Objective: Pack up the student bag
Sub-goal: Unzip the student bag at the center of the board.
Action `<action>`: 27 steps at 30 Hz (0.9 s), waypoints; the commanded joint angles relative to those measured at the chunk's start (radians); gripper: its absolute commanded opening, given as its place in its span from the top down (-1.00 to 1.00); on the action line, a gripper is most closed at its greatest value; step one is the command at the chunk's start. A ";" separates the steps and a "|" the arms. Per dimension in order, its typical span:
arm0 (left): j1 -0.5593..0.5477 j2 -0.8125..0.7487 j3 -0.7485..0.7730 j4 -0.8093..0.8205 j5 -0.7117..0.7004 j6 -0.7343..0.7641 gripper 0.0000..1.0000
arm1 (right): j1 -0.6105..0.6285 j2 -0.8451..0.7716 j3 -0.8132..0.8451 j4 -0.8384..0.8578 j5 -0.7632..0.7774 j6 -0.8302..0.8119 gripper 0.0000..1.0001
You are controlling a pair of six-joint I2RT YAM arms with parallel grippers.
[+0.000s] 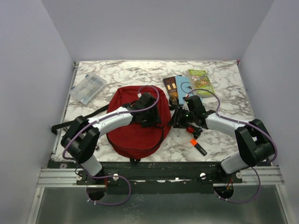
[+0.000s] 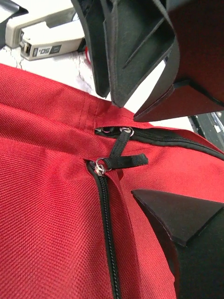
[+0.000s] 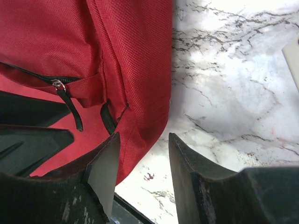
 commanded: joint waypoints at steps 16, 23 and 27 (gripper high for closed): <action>-0.046 0.142 0.117 -0.092 -0.117 -0.049 0.46 | -0.003 0.048 -0.089 0.205 -0.082 0.027 -0.02; -0.047 0.079 0.088 -0.087 -0.095 -0.025 1.00 | -0.003 0.080 -0.157 0.387 -0.136 0.096 -0.04; -0.046 0.048 0.063 -0.088 -0.095 -0.013 1.00 | -0.002 0.118 -0.159 0.447 -0.137 0.129 0.04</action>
